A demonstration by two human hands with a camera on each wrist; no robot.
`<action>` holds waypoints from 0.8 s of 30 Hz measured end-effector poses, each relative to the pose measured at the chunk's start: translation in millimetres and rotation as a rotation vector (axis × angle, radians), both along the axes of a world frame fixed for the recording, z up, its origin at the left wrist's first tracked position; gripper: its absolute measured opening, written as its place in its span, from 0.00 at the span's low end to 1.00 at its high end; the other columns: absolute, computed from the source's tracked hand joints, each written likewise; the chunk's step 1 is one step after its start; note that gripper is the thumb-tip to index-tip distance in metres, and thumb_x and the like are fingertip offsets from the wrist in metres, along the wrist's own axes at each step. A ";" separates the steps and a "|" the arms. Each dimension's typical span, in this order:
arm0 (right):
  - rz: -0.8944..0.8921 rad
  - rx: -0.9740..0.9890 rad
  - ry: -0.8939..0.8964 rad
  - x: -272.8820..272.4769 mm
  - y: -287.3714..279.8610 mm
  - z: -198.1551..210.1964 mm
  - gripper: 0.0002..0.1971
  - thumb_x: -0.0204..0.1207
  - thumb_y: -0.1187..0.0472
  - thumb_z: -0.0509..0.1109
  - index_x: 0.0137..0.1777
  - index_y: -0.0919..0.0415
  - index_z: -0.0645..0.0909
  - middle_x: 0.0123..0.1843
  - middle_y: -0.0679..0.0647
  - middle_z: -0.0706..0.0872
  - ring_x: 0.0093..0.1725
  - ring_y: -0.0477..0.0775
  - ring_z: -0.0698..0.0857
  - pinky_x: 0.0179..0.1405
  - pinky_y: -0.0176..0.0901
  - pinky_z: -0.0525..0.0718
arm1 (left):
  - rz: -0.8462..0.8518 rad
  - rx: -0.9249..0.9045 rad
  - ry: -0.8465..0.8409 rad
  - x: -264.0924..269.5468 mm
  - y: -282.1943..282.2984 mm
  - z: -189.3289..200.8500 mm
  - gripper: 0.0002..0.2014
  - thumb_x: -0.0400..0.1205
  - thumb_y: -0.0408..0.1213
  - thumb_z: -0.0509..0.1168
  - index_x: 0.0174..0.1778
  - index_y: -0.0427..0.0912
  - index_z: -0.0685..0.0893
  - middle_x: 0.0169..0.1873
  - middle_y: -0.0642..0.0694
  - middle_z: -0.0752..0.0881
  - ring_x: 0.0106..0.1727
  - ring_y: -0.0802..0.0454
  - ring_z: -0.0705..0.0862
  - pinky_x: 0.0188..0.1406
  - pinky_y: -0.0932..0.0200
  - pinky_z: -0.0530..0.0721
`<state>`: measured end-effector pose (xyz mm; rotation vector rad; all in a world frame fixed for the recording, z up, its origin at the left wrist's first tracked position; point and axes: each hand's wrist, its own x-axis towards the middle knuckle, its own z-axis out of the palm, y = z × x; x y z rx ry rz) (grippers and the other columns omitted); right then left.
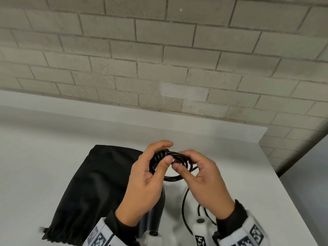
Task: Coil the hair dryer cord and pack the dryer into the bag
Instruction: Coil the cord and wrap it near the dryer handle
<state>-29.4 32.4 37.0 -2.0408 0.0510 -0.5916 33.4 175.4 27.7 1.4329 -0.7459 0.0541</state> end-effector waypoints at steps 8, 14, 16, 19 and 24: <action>-0.522 -0.345 -0.472 -6.6 38.0 -31.5 0.15 0.72 0.58 0.77 0.57 0.54 0.79 0.49 0.52 0.72 0.43 0.51 0.77 0.44 0.30 0.77 | 0.071 0.002 0.013 -2.9 -5.0 -5.4 0.09 0.83 0.52 0.64 0.58 0.62 0.84 0.50 0.53 0.88 0.56 0.41 0.85 0.59 0.31 0.81; -0.508 -0.409 -0.265 -7.0 43.0 -32.4 0.13 0.78 0.52 0.67 0.54 0.59 0.85 0.45 0.51 0.75 0.39 0.52 0.76 0.32 0.41 0.77 | 0.103 0.061 -0.008 -7.0 -8.4 -3.9 0.09 0.82 0.54 0.62 0.56 0.68 0.81 0.51 0.60 0.87 0.57 0.45 0.85 0.59 0.39 0.83; -0.447 -0.367 -0.181 -7.8 40.6 -31.1 0.14 0.79 0.50 0.63 0.52 0.57 0.85 0.46 0.49 0.73 0.41 0.51 0.78 0.33 0.40 0.79 | 0.098 0.067 -0.001 -6.2 -8.7 -4.1 0.09 0.81 0.54 0.62 0.56 0.68 0.81 0.52 0.60 0.87 0.58 0.46 0.85 0.59 0.40 0.84; -0.366 -0.271 -0.091 -9.5 38.1 -27.4 0.14 0.80 0.47 0.59 0.51 0.52 0.84 0.47 0.43 0.71 0.45 0.45 0.79 0.41 0.32 0.78 | 0.080 0.068 0.000 -2.4 -6.1 -6.0 0.09 0.81 0.54 0.64 0.57 0.67 0.81 0.52 0.59 0.87 0.58 0.47 0.86 0.59 0.39 0.84; -0.249 -0.131 0.026 -14.1 38.6 -16.0 0.13 0.79 0.44 0.58 0.48 0.46 0.83 0.49 0.38 0.74 0.51 0.44 0.80 0.47 0.29 0.78 | 0.034 0.070 -0.011 3.4 0.1 -7.8 0.13 0.78 0.52 0.68 0.59 0.62 0.82 0.51 0.55 0.88 0.56 0.49 0.87 0.58 0.56 0.85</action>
